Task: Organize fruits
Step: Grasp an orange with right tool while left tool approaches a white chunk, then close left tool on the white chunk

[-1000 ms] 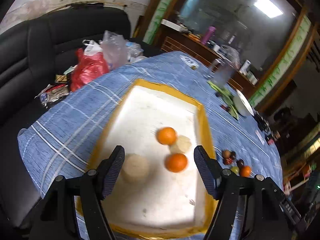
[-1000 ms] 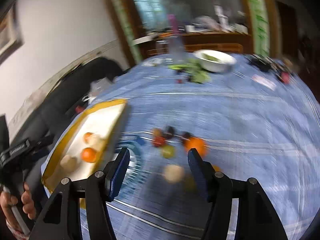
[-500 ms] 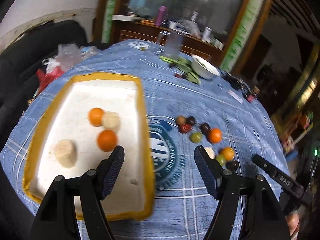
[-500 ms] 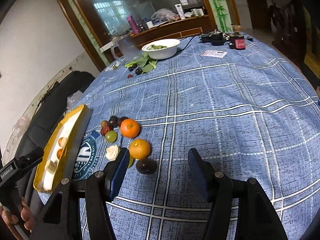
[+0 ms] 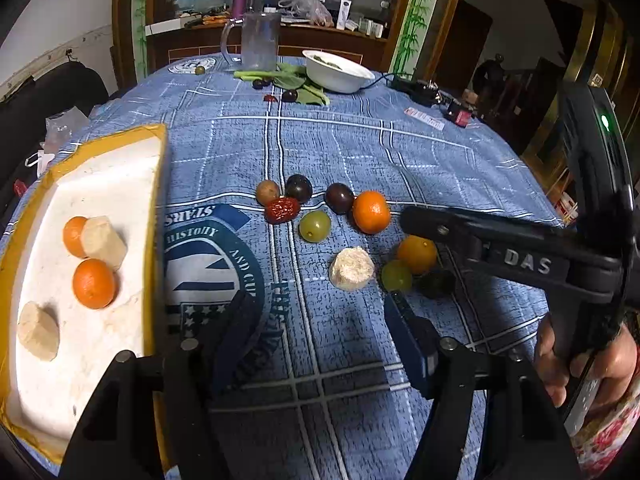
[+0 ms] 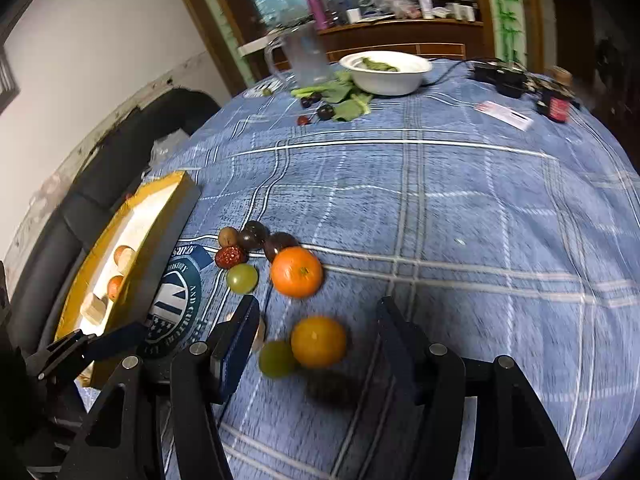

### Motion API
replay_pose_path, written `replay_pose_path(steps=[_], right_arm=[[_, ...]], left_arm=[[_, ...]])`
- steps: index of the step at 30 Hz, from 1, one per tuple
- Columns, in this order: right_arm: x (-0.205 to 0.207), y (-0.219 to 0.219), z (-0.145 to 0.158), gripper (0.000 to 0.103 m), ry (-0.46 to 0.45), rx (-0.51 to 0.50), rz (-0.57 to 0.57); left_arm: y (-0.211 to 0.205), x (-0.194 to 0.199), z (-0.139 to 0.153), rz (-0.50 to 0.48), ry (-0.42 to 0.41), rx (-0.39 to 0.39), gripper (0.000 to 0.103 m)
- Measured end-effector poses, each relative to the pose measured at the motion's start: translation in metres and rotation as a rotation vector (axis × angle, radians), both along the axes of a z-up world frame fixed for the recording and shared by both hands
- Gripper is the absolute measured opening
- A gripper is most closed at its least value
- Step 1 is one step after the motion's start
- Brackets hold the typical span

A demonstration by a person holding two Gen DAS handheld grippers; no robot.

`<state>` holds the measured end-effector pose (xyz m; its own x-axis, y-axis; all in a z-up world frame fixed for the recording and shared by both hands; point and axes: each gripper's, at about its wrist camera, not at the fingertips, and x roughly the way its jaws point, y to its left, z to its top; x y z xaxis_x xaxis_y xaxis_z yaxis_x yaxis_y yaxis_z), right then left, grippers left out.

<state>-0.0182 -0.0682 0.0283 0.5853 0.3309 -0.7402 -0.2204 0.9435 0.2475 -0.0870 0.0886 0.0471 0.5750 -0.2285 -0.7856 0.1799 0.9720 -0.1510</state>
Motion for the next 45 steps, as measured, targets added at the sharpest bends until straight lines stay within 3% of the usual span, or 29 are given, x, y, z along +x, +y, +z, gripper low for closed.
replay_pose_path(steps=[10,13,20,29,35,45], right_arm=[[0.043,0.027,-0.018,0.064,0.039,-0.041,0.082],[0.049,0.027,-0.025,0.056,0.05,-0.034,0.091],[0.051,0.017,-0.025,0.038,0.036,0.046,0.101],[0.049,-0.002,-0.019,0.038,0.015,0.097,0.051],[0.051,-0.012,-0.018,0.038,0.016,0.121,0.025],[0.046,-0.008,-0.017,0.038,0.004,0.12,0.038]], left_arm=[[-0.018,0.025,-0.017,-0.053,0.025,0.039,0.047],[-0.025,0.031,-0.023,-0.079,0.036,0.051,0.041],[-0.031,0.036,-0.025,-0.111,0.03,0.018,0.041],[-0.035,0.046,-0.025,-0.121,0.029,0.005,0.041],[-0.025,0.049,-0.027,-0.109,0.078,-0.066,0.041],[-0.029,0.046,-0.027,-0.091,0.064,-0.032,0.041]])
